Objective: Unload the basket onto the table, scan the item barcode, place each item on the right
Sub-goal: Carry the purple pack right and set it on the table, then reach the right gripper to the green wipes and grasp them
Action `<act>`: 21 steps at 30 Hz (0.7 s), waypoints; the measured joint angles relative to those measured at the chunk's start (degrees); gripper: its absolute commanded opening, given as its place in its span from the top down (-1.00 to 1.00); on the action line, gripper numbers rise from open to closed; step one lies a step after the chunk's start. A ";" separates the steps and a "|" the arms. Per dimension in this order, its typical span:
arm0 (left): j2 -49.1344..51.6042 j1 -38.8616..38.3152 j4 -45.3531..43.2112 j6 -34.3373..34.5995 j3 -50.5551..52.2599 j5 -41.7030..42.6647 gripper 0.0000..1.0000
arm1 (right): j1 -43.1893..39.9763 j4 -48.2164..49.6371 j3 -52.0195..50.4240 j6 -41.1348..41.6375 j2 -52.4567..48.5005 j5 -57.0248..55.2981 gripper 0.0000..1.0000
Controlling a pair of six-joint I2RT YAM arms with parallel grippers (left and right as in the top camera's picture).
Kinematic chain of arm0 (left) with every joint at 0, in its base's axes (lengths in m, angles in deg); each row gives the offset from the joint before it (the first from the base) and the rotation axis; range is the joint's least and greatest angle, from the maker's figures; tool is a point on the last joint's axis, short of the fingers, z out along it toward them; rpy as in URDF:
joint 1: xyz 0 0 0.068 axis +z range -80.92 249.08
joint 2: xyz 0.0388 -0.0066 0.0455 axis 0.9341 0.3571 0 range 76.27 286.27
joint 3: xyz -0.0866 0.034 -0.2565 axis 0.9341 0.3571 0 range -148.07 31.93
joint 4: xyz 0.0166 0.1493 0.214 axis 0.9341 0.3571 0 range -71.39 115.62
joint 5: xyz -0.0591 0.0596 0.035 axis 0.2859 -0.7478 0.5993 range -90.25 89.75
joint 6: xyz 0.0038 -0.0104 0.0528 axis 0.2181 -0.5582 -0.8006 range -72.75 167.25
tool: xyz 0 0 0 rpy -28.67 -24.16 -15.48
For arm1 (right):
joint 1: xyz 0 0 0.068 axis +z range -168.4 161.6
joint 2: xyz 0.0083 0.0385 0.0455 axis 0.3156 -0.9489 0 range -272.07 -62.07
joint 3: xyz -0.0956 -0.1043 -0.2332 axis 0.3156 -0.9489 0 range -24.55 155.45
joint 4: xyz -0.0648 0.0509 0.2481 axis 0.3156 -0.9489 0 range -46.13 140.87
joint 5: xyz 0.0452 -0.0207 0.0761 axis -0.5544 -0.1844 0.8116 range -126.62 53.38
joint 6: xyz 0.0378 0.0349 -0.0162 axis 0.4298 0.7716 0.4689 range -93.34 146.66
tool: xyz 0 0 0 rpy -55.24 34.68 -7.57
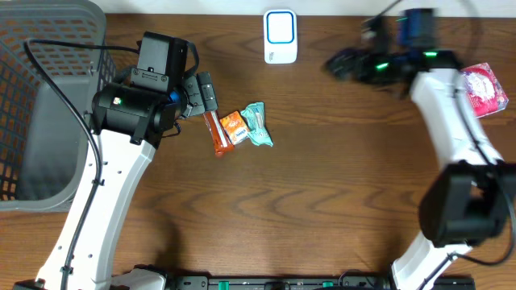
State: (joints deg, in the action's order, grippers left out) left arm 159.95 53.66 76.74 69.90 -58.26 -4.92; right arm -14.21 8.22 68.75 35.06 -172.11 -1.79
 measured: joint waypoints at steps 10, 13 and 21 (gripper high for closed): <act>0.00 0.00 -0.02 0.00 0.00 0.00 -0.96 | 18.95 -5.49 -0.15 1.03 -5.44 -11.96 -0.93; 0.00 0.00 -0.02 0.00 0.00 0.00 -0.96 | 22.43 -4.87 -0.15 2.86 -5.44 -16.52 -0.85; 0.00 0.00 -0.02 0.00 0.00 0.00 -0.96 | 28.41 -0.59 -0.15 6.75 -5.44 -24.02 -0.66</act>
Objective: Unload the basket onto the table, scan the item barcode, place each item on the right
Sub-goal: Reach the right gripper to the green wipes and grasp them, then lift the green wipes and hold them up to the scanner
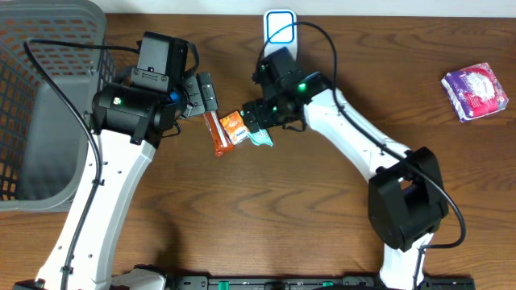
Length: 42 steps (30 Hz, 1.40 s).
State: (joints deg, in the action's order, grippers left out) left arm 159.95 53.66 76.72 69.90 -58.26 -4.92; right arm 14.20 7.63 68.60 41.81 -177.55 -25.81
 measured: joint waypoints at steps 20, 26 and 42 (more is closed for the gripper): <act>0.00 0.00 0.00 0.00 0.00 0.00 -0.96 | 3.91 4.66 -0.02 8.04 -9.81 -10.60 0.14; 0.00 0.00 0.02 0.00 0.00 0.00 -0.95 | 3.69 2.43 0.13 9.14 -10.14 -11.23 0.67; 0.00 0.00 0.00 0.00 0.00 0.00 -0.96 | -17.00 -8.57 -0.13 0.63 -2.45 9.01 0.30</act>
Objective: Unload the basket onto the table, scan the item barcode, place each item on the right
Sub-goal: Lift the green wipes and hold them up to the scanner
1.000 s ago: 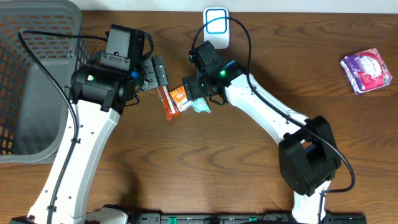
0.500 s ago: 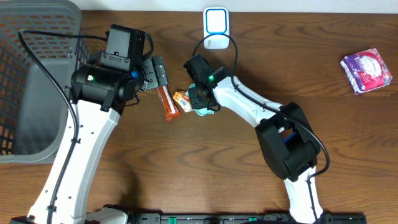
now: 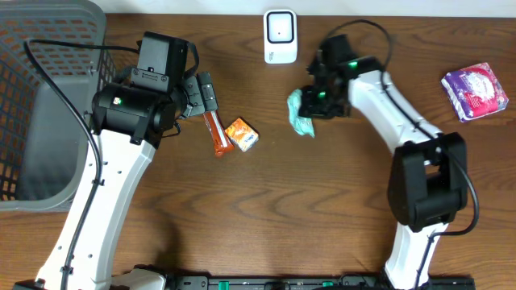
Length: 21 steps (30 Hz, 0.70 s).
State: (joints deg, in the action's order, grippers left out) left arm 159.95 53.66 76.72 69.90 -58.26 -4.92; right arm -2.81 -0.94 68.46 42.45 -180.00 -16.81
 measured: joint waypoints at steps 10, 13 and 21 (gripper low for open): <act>0.00 0.00 0.02 0.00 0.00 0.00 -0.96 | -2.05 -5.66 -1.49 -4.35 0.00 -9.27 0.03; 0.00 0.00 0.00 -0.02 0.00 0.00 -0.95 | -0.42 -5.84 -0.76 -5.14 0.00 -11.87 0.03; 0.00 0.00 0.02 0.00 0.00 0.00 -0.96 | 11.91 -2.78 0.22 -4.55 0.00 -25.99 0.06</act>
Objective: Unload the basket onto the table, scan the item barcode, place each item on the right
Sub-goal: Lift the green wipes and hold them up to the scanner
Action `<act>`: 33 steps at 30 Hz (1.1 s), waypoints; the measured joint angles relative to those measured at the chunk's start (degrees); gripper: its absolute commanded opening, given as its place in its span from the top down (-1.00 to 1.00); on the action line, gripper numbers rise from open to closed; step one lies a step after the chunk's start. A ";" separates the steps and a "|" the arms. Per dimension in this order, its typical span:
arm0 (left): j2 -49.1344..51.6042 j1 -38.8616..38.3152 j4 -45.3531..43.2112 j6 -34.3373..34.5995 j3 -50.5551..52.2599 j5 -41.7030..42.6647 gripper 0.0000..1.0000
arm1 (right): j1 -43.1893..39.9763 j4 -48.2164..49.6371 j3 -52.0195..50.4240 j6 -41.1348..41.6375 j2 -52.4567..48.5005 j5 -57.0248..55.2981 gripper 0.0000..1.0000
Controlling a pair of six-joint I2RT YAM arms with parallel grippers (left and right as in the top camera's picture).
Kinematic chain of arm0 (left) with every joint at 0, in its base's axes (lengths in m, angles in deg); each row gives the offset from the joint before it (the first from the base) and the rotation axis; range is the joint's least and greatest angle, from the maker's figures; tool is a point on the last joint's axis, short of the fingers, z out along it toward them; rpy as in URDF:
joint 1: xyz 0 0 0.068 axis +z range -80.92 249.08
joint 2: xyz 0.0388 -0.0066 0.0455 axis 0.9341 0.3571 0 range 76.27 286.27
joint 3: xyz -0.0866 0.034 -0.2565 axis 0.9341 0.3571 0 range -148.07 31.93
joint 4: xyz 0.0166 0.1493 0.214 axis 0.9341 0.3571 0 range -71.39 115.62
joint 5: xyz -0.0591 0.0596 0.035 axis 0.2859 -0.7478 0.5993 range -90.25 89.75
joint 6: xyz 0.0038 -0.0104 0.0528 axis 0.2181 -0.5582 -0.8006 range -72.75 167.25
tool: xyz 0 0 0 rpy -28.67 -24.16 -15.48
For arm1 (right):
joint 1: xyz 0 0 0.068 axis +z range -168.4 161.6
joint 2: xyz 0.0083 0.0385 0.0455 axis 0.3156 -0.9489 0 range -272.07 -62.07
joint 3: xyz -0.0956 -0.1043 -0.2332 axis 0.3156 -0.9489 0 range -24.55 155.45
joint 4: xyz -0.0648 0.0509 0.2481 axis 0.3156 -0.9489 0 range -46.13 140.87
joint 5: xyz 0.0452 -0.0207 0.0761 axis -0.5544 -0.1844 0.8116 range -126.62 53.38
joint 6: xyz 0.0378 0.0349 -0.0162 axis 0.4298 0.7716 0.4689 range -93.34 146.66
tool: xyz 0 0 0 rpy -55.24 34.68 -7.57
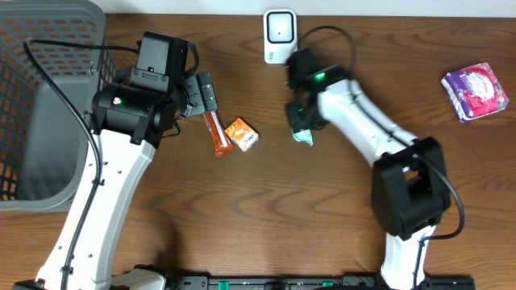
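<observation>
A white barcode scanner (279,35) stands at the back middle of the table. Just in front of it, my right gripper (300,122) is shut on a teal packet (303,135), held close to the table. An orange stick packet (216,134) and a small orange packet (243,134) lie left of centre. My left gripper (203,95) hovers just above the stick packet's far end; its jaws look shut with nothing in them.
A grey mesh basket (40,97) fills the left side. A purple and pink packet (477,90) lies at the far right. Cables run over both arms.
My right gripper, still holding the teal packet, has shifted a little left and turned; its wrist is now nearer the scanner. The left arm and the orange packets have not moved.
My right gripper was at the back right, away from the items, with the teal packet beside the orange ones. Then it reached down onto the teal packet. Then it held the packet to the right, in front of the scanner, where it stays now.
</observation>
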State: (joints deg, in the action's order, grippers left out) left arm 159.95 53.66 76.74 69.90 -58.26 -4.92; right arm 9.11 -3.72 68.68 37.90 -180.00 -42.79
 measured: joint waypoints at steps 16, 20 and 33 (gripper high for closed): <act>0.00 0.00 0.00 0.00 0.00 0.00 -0.95 | -4.70 9.57 -3.04 6.38 0.00 2.34 0.14; 0.00 0.00 -0.02 -0.02 0.00 -0.02 -0.95 | -3.32 14.62 -8.22 6.58 0.00 4.26 0.21; 0.00 0.00 0.02 0.00 0.00 0.00 -0.96 | -2.73 10.97 -3.67 7.10 -0.11 5.16 0.98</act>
State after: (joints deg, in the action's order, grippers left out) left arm 159.95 53.66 76.77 69.90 -58.26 -4.92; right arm 6.37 7.26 65.01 45.01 -180.11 -37.64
